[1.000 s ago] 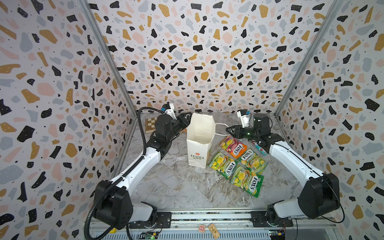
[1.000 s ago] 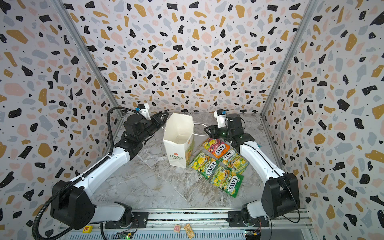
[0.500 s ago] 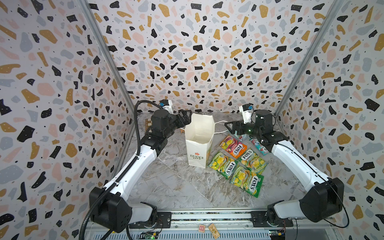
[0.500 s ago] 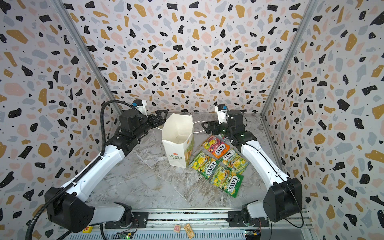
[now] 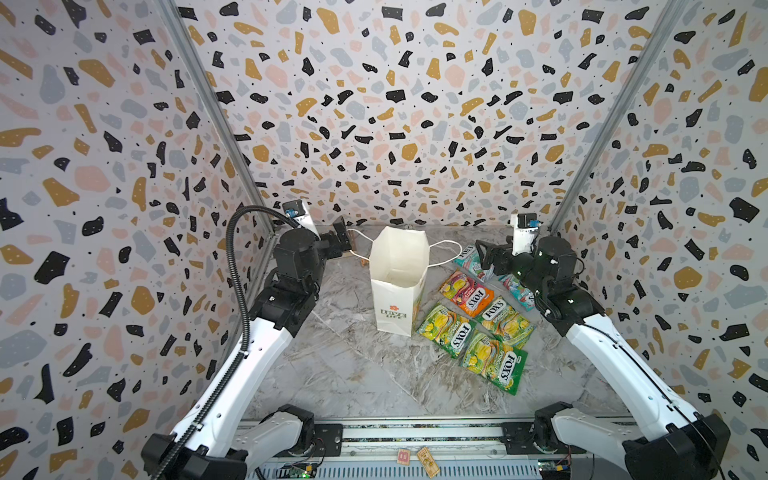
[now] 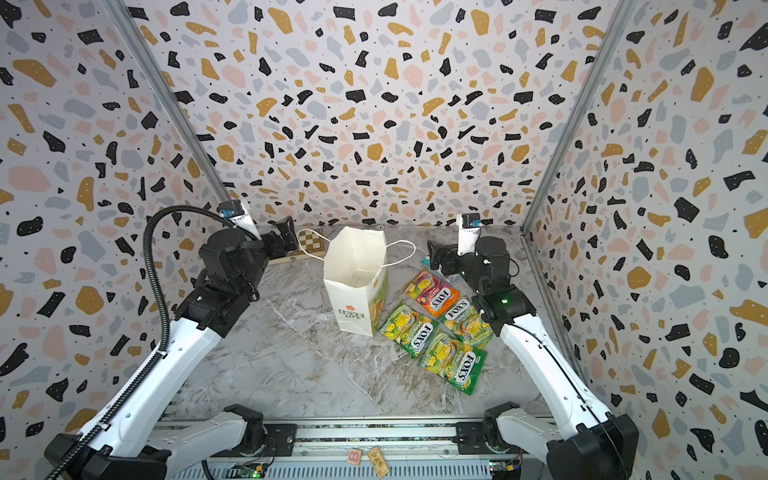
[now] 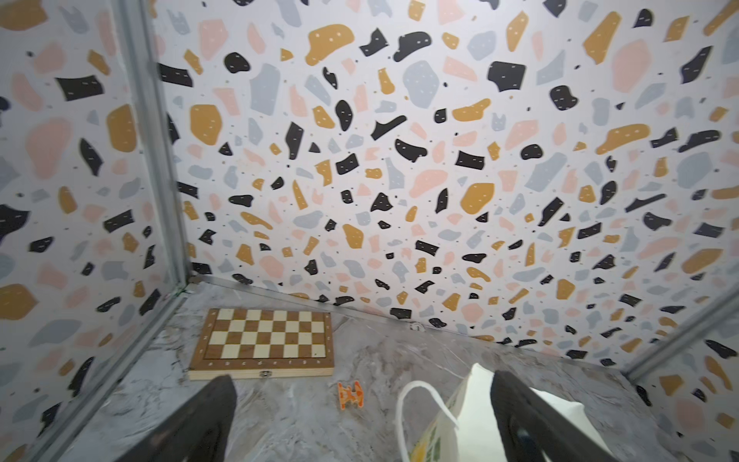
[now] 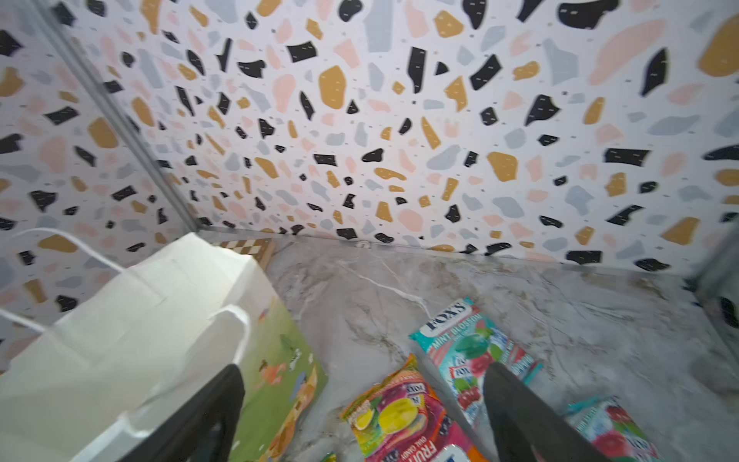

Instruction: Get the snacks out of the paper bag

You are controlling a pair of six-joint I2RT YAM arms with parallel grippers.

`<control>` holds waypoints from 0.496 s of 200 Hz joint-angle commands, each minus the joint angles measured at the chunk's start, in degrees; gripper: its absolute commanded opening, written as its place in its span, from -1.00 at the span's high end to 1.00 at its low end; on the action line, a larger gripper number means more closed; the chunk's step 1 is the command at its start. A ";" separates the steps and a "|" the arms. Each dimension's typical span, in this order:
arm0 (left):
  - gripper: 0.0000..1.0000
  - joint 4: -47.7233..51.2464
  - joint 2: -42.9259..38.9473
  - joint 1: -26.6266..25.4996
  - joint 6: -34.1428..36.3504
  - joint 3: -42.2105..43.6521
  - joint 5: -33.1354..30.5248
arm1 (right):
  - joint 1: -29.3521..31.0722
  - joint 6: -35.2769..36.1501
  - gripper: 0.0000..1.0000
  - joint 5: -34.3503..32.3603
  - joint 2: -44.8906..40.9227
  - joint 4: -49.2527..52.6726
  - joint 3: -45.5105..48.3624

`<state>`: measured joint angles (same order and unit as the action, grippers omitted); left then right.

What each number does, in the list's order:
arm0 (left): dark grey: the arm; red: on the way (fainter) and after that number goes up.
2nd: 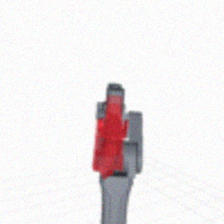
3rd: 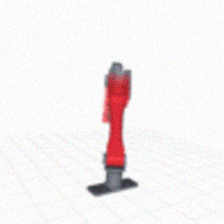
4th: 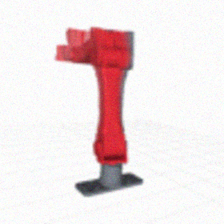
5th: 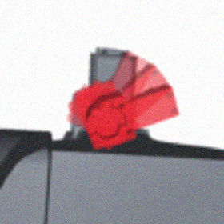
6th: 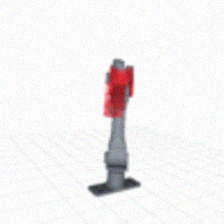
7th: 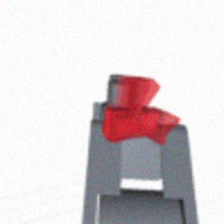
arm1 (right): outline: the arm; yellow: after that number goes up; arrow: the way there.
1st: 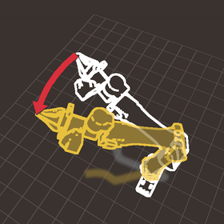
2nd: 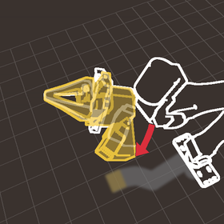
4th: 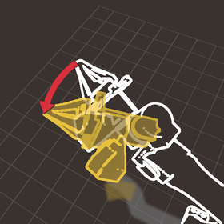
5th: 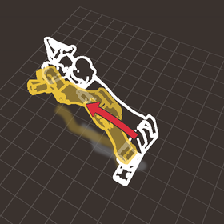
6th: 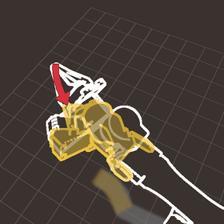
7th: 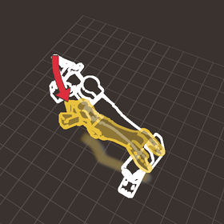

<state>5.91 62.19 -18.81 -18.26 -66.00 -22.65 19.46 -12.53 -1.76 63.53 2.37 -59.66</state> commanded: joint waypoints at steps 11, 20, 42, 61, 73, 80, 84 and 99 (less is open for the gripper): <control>-1.00 -2.20 -2.44 0.26 1.26 5.41 -13.84 | -0.11 0.45 -0.90 -19.40 -0.30 0.00 3.37; -1.00 -2.67 -3.07 0.29 1.25 7.13 -16.17 | -0.21 0.67 -0.90 -22.20 -0.18 -0.45 4.78; -1.00 -4.88 -4.91 0.35 1.28 12.29 -20.83 | -1.36 0.15 -0.90 -27.18 -0.27 -2.23 8.70; -1.00 -8.06 -6.37 0.35 0.92 17.49 -23.40 | -3.19 -0.50 -0.90 -28.91 -0.38 -4.59 12.44; -1.00 -10.89 -6.97 0.39 1.46 20.96 -24.23 | -4.60 -0.90 -0.91 -29.20 -0.28 -6.99 15.48; -1.00 -12.42 -7.24 0.44 1.64 22.81 -24.91 | -5.33 -1.08 -0.90 -29.44 -0.28 -8.78 17.38; -1.00 -13.18 -7.32 0.51 1.65 23.83 -25.25 | -5.74 -0.94 -0.90 -29.40 -0.26 -9.96 18.45; -1.00 -16.67 -7.36 0.62 2.44 27.72 -26.44 | -6.51 0.48 -0.91 -29.68 -0.44 -15.59 23.03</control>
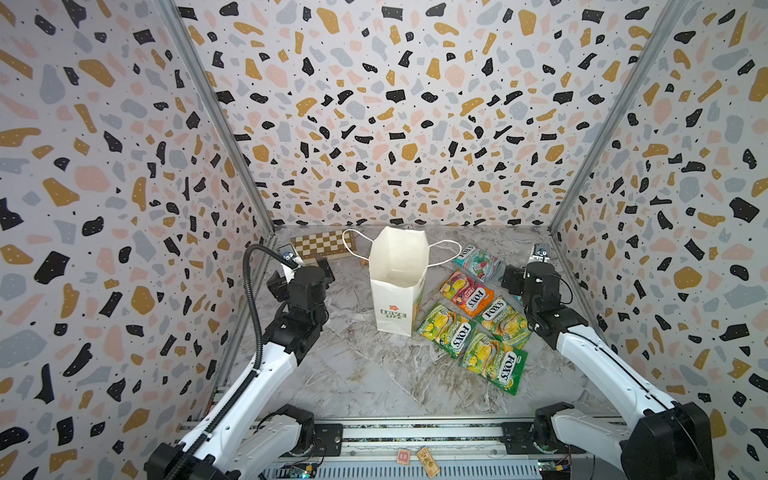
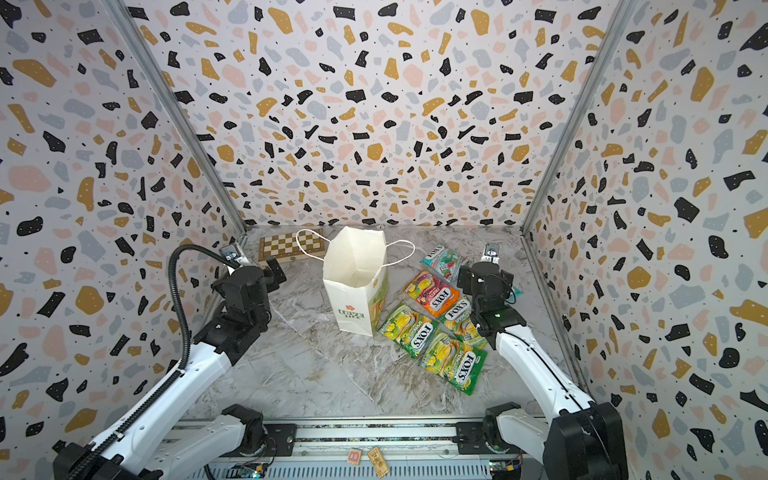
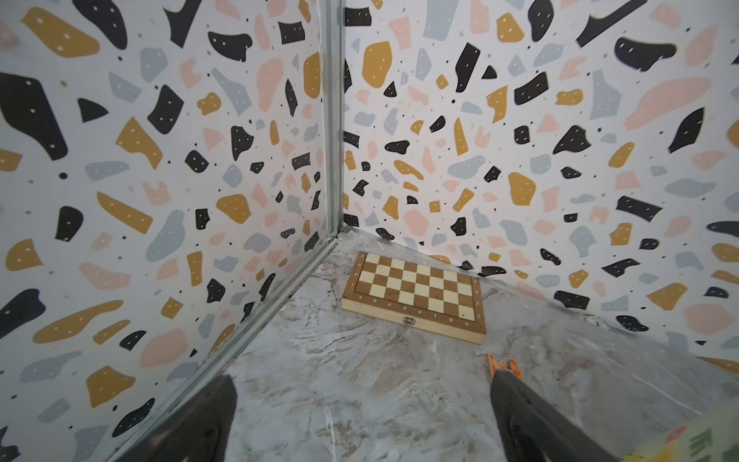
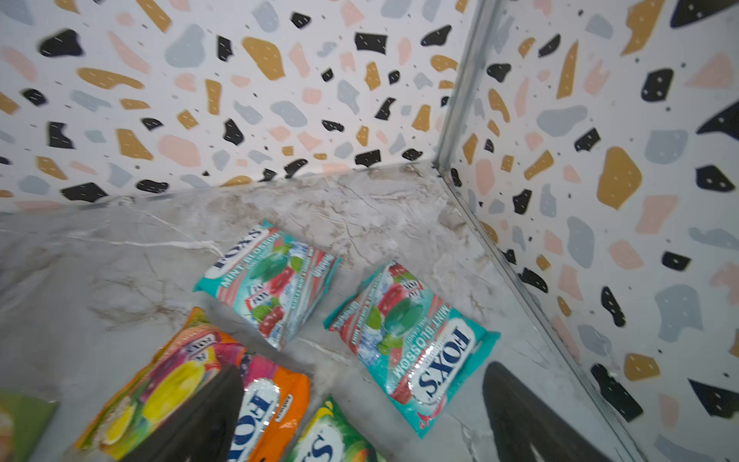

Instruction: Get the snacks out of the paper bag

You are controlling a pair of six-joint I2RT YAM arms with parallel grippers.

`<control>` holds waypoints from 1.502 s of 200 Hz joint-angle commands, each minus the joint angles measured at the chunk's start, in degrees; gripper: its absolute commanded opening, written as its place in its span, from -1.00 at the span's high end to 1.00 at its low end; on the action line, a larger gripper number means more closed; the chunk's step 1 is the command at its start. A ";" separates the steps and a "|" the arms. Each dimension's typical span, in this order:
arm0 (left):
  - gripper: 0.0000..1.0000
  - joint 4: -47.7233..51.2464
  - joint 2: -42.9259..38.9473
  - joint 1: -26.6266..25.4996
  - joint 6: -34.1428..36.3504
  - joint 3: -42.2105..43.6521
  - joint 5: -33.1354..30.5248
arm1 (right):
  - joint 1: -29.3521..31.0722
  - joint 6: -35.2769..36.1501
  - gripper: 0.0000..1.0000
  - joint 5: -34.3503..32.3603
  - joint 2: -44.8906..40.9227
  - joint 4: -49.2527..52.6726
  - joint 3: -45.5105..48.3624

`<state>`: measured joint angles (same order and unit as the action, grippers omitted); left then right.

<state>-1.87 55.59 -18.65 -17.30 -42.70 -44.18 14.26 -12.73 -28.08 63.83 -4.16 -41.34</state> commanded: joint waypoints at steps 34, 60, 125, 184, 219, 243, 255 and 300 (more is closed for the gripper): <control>-1.00 -18.80 -0.33 0.94 3.91 13.03 -6.47 | -1.95 3.24 -0.90 -4.85 -0.34 -22.72 13.75; -1.00 -27.36 0.00 1.55 7.29 18.98 -7.46 | -2.10 3.00 -0.91 -6.22 2.26 -30.86 18.73; -1.00 -42.94 6.61 7.26 11.42 25.90 0.65 | -2.13 8.61 -0.94 -9.15 11.53 -44.22 24.08; -1.00 -54.08 16.69 11.25 13.87 28.38 11.15 | -3.00 9.78 -0.96 -1.72 14.12 -54.90 26.62; -1.00 -57.09 18.69 13.62 14.11 29.46 18.19 | -5.03 9.47 -0.97 4.60 13.71 -57.94 28.00; -1.00 -61.73 19.79 14.43 14.94 31.58 22.64 | -6.52 9.28 -0.97 7.88 13.26 -59.05 28.74; -1.00 -64.04 21.34 14.61 15.58 32.21 24.60 | -6.95 9.92 -0.97 8.60 14.16 -65.33 31.18; -1.00 -70.12 25.32 14.61 16.85 33.98 27.12 | -7.75 9.91 -0.99 10.70 17.25 -70.95 32.80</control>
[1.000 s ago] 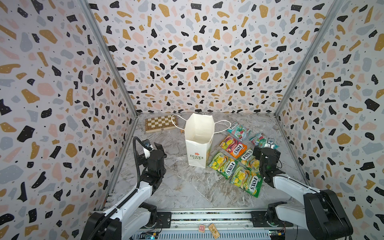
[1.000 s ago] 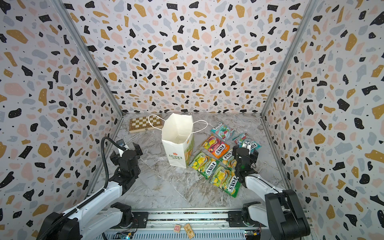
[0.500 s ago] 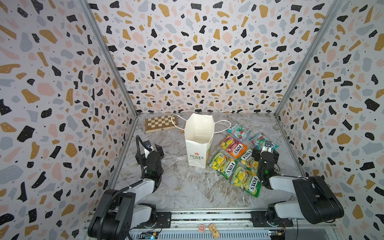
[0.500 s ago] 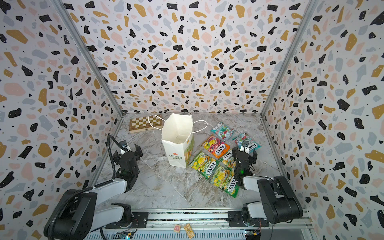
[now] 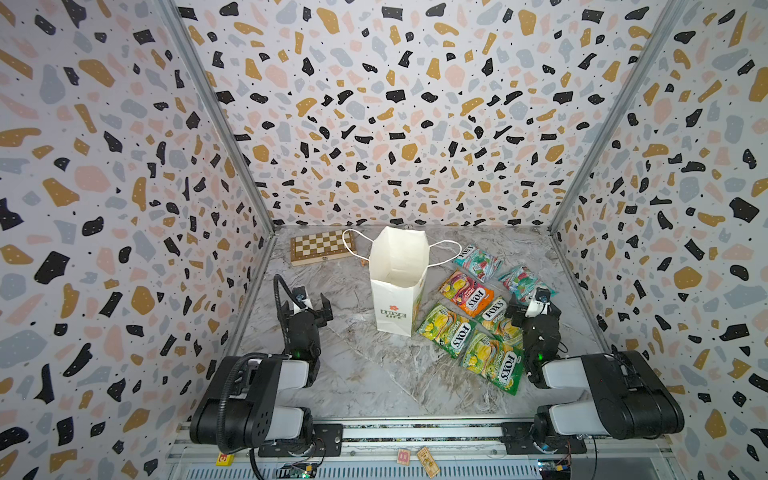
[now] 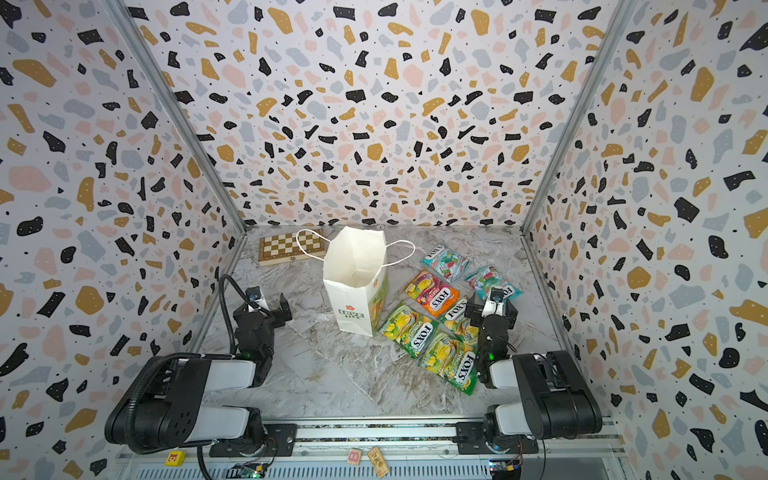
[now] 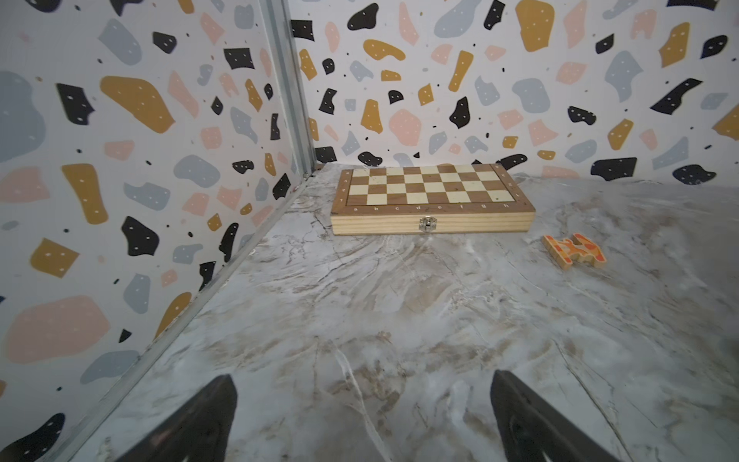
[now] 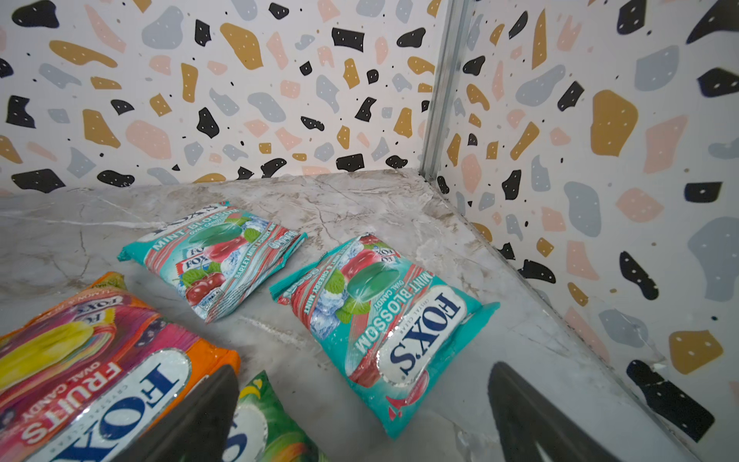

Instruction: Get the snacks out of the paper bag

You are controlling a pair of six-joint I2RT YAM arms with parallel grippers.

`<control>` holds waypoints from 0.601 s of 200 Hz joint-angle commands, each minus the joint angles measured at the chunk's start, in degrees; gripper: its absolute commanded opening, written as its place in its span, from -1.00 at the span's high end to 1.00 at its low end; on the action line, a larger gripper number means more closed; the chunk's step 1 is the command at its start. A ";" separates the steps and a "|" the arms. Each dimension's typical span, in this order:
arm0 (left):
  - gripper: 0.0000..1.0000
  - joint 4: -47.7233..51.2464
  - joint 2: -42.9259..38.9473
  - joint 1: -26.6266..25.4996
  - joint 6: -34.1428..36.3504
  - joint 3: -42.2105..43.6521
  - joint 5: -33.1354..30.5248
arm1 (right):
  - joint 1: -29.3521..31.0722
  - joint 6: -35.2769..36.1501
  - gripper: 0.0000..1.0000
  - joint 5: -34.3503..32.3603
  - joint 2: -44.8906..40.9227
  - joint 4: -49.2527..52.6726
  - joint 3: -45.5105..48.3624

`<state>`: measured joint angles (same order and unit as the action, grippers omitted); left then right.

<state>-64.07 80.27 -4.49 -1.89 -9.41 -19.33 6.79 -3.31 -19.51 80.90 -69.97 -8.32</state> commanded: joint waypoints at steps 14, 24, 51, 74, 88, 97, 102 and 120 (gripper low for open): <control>-1.00 -5.05 0.64 0.37 0.69 -0.72 0.66 | -0.28 0.78 -1.00 2.92 0.67 -4.57 -0.70; -1.00 -5.70 0.92 0.39 0.73 -0.53 0.60 | -0.13 1.45 -0.99 3.59 1.54 -4.10 -1.54; -1.00 -5.27 0.86 0.36 0.69 -0.70 0.37 | -0.19 2.01 -0.98 5.76 2.65 -3.75 -2.18; -1.00 -5.27 0.83 0.36 0.61 -0.70 0.35 | -0.16 2.64 -0.98 5.82 6.56 -11.01 -0.99; -1.00 -5.27 0.85 0.37 0.66 -0.72 0.37 | -0.53 1.60 -0.98 6.34 5.30 -7.60 -1.49; -1.00 -5.27 0.81 0.37 0.66 -0.70 0.37 | -0.53 2.24 -0.98 6.16 5.93 -9.35 -1.27; -1.00 -5.27 0.78 0.42 0.64 -0.70 0.37 | -0.46 2.00 -0.98 6.13 5.56 -8.35 -1.45; -1.00 -5.27 0.68 0.42 0.66 -0.61 0.35 | -0.46 2.24 -0.98 6.15 5.70 -8.88 -1.34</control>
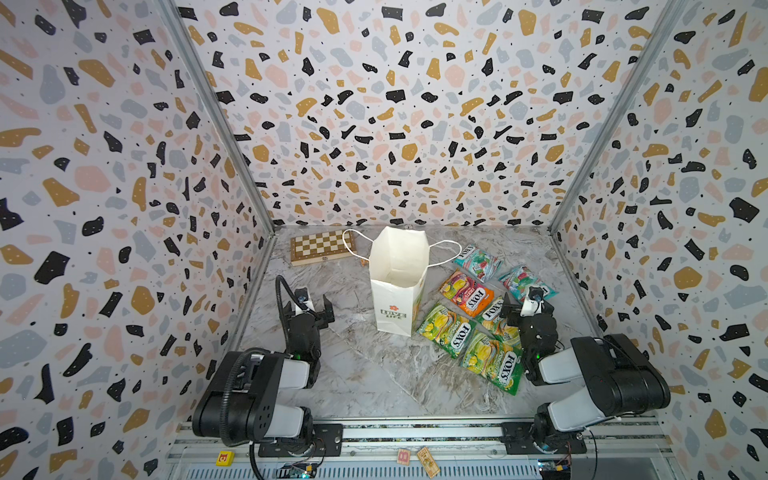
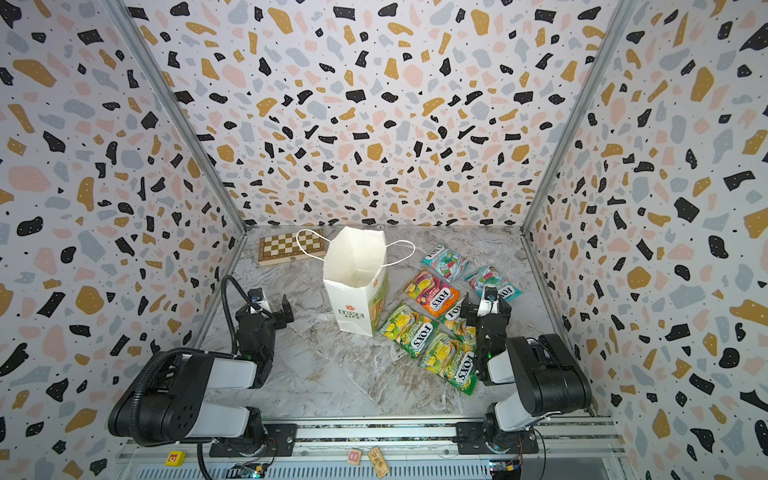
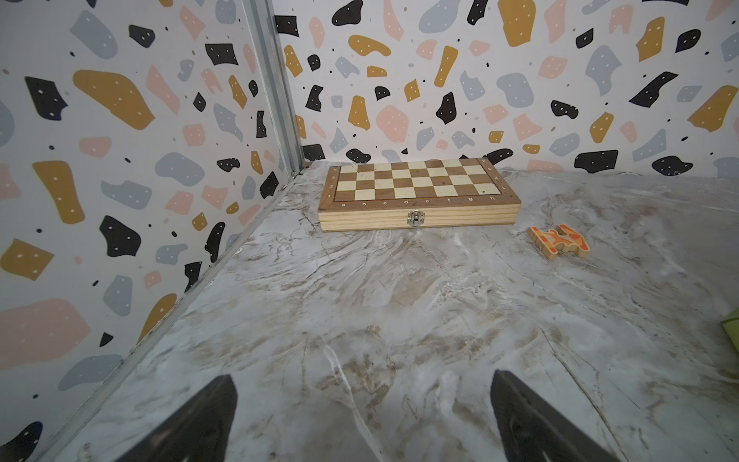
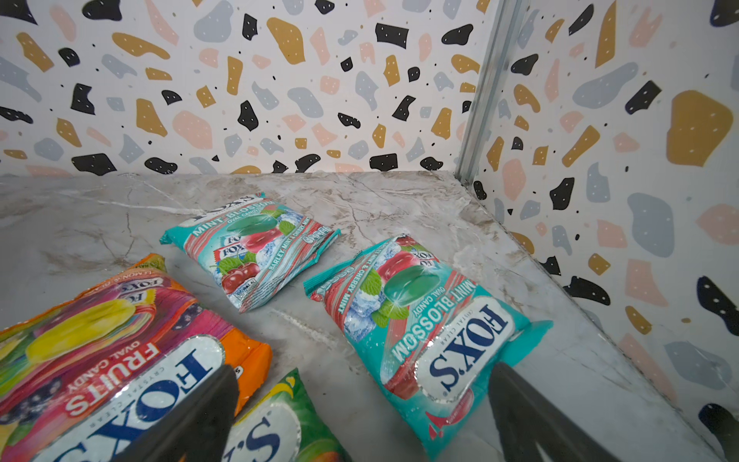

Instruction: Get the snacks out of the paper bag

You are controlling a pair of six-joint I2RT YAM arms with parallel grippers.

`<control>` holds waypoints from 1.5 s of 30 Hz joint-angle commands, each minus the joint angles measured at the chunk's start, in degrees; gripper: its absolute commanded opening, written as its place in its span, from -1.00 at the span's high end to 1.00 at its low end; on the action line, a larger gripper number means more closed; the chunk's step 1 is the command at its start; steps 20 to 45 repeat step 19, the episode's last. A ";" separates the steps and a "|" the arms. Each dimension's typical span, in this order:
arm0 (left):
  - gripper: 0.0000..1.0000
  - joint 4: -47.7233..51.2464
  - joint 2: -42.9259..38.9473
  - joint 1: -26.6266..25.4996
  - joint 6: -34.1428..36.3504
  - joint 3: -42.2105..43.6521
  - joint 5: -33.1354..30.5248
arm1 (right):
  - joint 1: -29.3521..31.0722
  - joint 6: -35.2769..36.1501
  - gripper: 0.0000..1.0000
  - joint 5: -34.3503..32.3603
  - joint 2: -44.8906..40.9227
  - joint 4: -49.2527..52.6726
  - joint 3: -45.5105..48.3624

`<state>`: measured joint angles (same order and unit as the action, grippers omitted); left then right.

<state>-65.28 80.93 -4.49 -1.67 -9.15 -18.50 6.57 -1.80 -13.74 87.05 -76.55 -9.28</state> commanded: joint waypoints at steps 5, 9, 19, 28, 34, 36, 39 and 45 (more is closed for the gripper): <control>-1.00 -4.07 0.07 0.36 0.46 -0.87 -0.40 | -0.27 0.69 -0.98 0.38 -0.57 -2.09 -0.39; -1.00 -4.07 0.09 0.37 0.44 -0.87 -0.48 | -0.18 0.66 -0.98 0.34 -0.51 -2.17 -0.44; -1.00 -4.07 0.07 0.36 0.43 -0.92 -0.43 | -0.19 0.68 -0.98 0.35 -0.50 -2.31 -0.27; -1.00 -4.07 0.07 0.36 0.43 -0.92 -0.43 | -0.19 0.68 -0.98 0.35 -0.50 -2.31 -0.27; -1.00 -4.07 0.07 0.36 0.43 -0.92 -0.43 | -0.19 0.68 -0.98 0.35 -0.50 -2.31 -0.27; -1.00 -4.07 0.07 0.36 0.43 -0.92 -0.43 | -0.19 0.68 -0.98 0.35 -0.50 -2.31 -0.27; -1.00 -4.07 0.07 0.36 0.43 -0.92 -0.43 | -0.19 0.68 -0.98 0.35 -0.50 -2.31 -0.27; -1.00 -4.07 0.07 0.36 0.43 -0.92 -0.43 | -0.19 0.68 -0.98 0.35 -0.50 -2.31 -0.27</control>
